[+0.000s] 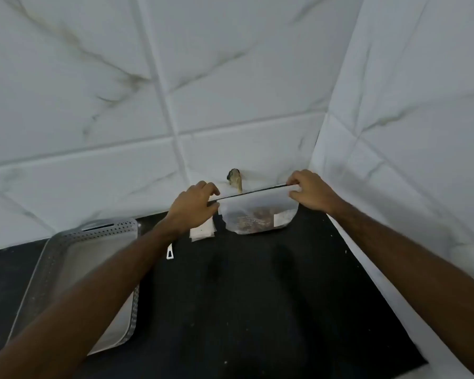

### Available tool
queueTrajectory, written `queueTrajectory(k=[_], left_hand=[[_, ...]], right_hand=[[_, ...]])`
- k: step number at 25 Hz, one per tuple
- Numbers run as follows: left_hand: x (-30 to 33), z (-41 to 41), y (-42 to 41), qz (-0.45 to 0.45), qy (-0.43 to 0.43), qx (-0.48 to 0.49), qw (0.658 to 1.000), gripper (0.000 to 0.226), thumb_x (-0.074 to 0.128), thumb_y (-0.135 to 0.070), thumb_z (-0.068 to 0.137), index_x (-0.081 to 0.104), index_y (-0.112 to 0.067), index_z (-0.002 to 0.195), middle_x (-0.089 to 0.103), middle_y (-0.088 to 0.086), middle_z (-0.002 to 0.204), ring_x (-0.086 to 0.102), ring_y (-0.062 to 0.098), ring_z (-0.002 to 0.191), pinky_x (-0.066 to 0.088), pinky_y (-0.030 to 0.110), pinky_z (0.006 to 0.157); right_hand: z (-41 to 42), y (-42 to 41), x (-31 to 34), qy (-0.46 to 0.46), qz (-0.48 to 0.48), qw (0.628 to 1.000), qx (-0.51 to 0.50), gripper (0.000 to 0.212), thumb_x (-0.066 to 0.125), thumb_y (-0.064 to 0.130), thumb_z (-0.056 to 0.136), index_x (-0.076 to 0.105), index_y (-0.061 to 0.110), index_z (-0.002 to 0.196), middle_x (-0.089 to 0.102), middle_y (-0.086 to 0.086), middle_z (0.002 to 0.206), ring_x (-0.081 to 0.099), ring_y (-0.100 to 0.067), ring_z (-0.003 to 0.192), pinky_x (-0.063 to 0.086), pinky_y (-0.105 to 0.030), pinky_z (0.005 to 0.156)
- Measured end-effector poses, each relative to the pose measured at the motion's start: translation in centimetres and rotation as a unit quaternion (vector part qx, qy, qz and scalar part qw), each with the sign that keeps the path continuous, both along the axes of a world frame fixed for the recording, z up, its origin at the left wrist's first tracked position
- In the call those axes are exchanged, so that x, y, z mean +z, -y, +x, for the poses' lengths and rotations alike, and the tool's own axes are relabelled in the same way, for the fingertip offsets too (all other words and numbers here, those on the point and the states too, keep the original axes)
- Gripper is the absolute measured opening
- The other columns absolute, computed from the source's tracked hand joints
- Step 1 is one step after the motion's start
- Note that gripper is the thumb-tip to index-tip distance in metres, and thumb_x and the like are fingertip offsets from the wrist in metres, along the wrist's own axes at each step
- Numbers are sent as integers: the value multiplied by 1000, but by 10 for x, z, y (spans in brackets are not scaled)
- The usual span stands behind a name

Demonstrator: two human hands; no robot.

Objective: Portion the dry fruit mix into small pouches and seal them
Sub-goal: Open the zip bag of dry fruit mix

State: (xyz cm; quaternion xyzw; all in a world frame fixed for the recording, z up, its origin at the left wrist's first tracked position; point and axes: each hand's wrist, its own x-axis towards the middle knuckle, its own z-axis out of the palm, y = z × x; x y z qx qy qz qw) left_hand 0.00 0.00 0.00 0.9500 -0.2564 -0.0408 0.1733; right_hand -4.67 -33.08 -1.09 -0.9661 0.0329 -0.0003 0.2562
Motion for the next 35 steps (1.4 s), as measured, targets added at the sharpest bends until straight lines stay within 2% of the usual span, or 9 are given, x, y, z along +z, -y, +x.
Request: queueTrajectory(k=[4,8,13,19,23,26,30,33,35], left_hand=[[-23,18,26,74,-15,-17,997,50,60,-40,96,47,-20,140,54,3,140,54,25,123,43,44,100],[-41,33,46,113,-24,-59,992,41,57,-39,99,51,-21,136,60,0,133,58,23,119,39,44,100],[-53,45,56,110,8,-68,992,20,51,-30,103,67,-22,113,72,0,110,66,23,99,41,37,90],[-48,29,45,51,40,-68,996,18,57,-24,99,74,-24,104,76,-6,99,70,20,88,50,35,81],[-36,5,25,9,108,-76,991,18,58,-21,98,75,-24,102,77,-6,97,71,21,85,50,37,80],[-31,-12,7,32,123,-85,988,17,60,-21,95,74,-27,102,74,-7,102,64,20,98,40,38,85],[-33,-39,1,31,111,-106,988,21,69,-17,90,74,-29,107,61,-2,130,49,24,126,37,44,99],[-42,-61,-1,44,81,-117,989,28,70,-15,89,73,-29,114,50,2,148,39,26,141,35,53,112],[-53,-76,-6,47,48,-106,992,45,66,-16,93,61,-30,135,33,2,162,28,25,150,27,53,118]], right_hand=[[23,-4,-17,-57,-152,984,73,47,68,25,87,57,19,133,56,-5,131,51,-28,121,41,-42,101],[45,-1,-37,-78,-218,966,115,44,66,29,84,60,22,127,62,-2,122,57,-26,113,43,-45,97],[53,7,-50,-80,-166,978,98,12,62,28,93,69,22,98,71,0,97,67,-22,89,54,-39,77],[25,8,-34,-71,-149,980,113,8,64,29,94,69,23,95,69,6,89,65,-15,83,55,-38,72],[-22,-13,-11,-94,-136,979,123,21,66,30,94,55,30,76,58,10,70,60,-12,71,41,-30,64],[-67,-46,5,-136,-124,970,161,17,67,30,92,57,28,78,58,10,71,58,-8,68,42,-29,63],[-120,-97,5,-214,-22,952,216,14,67,25,92,55,33,88,59,13,80,59,0,73,50,-23,70],[-143,-124,-18,-221,-32,953,203,11,65,26,93,62,19,101,65,3,90,66,-12,82,59,-35,79],[-157,-133,-34,-219,-13,957,192,15,66,28,93,62,15,100,66,-1,87,67,-18,80,59,-36,75]])
